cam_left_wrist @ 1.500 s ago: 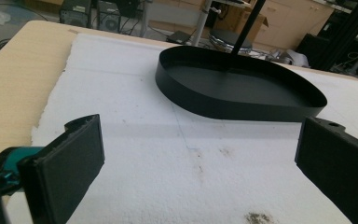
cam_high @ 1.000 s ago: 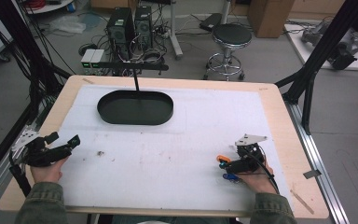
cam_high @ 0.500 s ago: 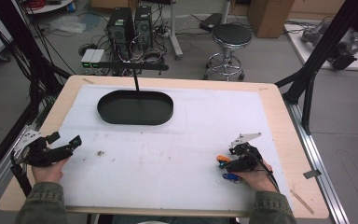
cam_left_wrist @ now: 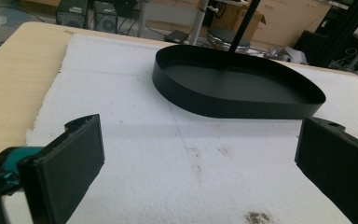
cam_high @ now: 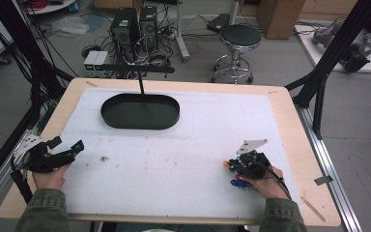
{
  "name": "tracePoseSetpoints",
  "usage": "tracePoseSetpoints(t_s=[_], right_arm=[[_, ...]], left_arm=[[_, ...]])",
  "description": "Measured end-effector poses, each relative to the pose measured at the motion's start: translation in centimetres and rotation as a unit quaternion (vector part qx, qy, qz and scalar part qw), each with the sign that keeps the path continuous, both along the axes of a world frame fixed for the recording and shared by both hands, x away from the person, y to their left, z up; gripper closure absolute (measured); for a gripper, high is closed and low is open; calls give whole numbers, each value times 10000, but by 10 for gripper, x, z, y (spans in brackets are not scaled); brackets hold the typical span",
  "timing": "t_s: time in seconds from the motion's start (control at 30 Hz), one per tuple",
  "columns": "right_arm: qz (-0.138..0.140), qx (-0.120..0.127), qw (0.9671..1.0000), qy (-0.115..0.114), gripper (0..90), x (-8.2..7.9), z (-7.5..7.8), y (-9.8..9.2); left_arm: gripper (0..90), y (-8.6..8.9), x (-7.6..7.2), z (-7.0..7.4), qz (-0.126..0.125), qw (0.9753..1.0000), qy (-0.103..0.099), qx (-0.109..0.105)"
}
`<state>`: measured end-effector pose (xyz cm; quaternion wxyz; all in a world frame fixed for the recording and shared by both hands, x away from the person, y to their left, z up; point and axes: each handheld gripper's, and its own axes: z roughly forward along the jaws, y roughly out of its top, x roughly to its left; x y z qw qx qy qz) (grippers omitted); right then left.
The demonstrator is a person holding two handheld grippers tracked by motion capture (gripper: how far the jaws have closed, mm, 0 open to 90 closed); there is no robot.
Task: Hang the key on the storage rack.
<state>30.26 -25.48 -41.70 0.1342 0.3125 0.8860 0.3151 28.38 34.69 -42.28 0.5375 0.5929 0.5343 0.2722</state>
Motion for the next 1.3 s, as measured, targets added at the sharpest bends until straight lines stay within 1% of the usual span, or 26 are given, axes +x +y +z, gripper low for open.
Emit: tracePoseSetpoints(t_s=[0.03,0.07,0.1,0.13,0.17,0.2,0.23,0.27,0.3,0.6,0.73,0.83,0.9,0.93,0.97,1.0,1.03,1.1,1.27,1.3], right_arm=[[-76,-56,9999,-50,863,0,1,-1],[-76,-56,9999,-50,863,0,1,-1],[-126,-243,9996,87,859,2,-4,0],[-150,-302,9994,109,859,2,-5,1],[-149,-267,9994,139,861,3,-5,1],[-107,-171,9995,240,861,3,-5,1],[-107,-171,9995,240,861,3,-5,1],[-82,-191,9992,328,860,2,-6,2],[-98,-197,9992,344,862,3,-6,2],[-135,-210,9992,313,868,3,-6,3],[-157,-165,9993,298,869,3,-5,3],[-214,1,9994,268,870,3,-3,1],[-320,110,9992,217,871,3,-1,-1],[-320,110,9992,217,871,3,-1,-1],[-471,282,9983,192,872,3,2,-4],[-471,282,9983,192,872,3,2,-4],[-556,516,9970,131,872,4,6,-7],[-641,762,9948,202,872,3,10,-10],[-674,1024,9923,165,873,1,15,-11],[-683,1036,9921,172,874,1,16,-12]], left_arm=[[17,0,0,0,-4,10000,-1,-1],[17,0,0,0,-4,10000,2,-4],[17,0,0,0,-2,10000,0,-4],[17,0,0,0,-4,10000,1,-3],[17,0,0,0,2,10000,-9,-6],[17,0,0,0,-5,10000,-3,-6],[17,0,0,0,-5,10000,-3,-6],[17,0,0,0,6,10000,3,-25],[17,0,0,0,6,10000,3,-25],[17,0,0,0,-1,10000,-1,-22],[17,0,0,0,-1,10000,-1,-20],[17,0,0,0,3,10000,1,-22],[17,0,0,0,3,10000,1,-17],[17,0,0,0,-2,10000,3,-14],[17,0,0,0,-3,10000,2,-10],[17,0,0,0,-3,10000,-1,-8],[17,0,0,0,-2,10000,1,-8],[17,0,0,0,11,10000,-1,-1],[17,0,0,0,8,10000,-7,-18],[17,0,0,0,12,10000,-8,-18]])
